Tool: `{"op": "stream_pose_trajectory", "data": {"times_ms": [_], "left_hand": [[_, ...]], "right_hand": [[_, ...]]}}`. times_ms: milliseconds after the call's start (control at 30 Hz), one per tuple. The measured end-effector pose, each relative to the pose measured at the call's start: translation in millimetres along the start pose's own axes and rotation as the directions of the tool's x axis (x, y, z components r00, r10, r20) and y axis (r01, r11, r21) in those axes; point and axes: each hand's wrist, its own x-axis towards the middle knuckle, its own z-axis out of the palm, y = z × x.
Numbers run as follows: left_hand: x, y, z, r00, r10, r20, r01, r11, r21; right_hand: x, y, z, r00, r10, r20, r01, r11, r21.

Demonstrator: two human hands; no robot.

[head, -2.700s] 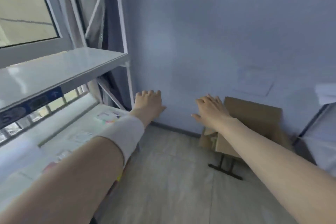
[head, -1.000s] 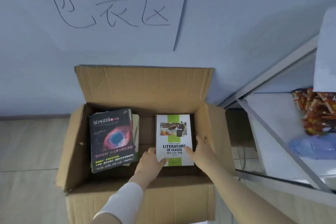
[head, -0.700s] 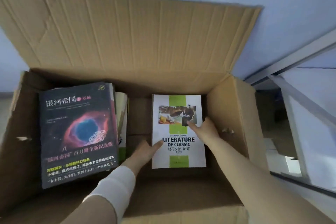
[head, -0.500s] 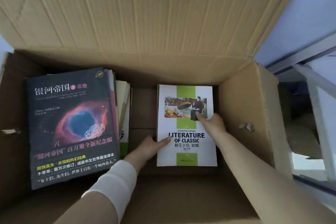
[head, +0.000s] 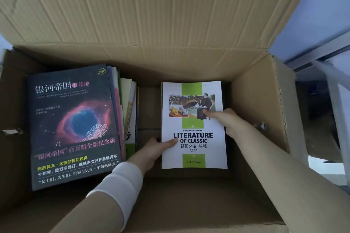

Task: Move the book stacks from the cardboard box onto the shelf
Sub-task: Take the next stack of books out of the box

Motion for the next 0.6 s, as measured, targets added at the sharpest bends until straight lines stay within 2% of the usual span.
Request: {"op": "stream_pose_trajectory", "data": {"times_ms": [300, 467, 600], "left_hand": [[-40.2, 7.5, 0.3, 1.0, 0.005, 0.007, -0.004, 0.992, -0.126], [-91.9, 23.3, -0.4, 0.996, 0.083, 0.033, -0.076, 0.981, -0.178], [-150.4, 35.0, -12.4, 0.987, 0.149, 0.066, -0.131, 0.967, -0.217]], "right_hand": [[-53.9, -21.9, -11.6, 0.995, -0.013, 0.097, 0.0, 0.991, 0.135], [-113.0, -45.9, -27.9, 0.996, -0.058, 0.062, 0.048, 0.986, 0.16], [-186.3, -68.1, -40.1, 0.984, -0.149, 0.095, 0.134, 0.979, 0.153]]}}
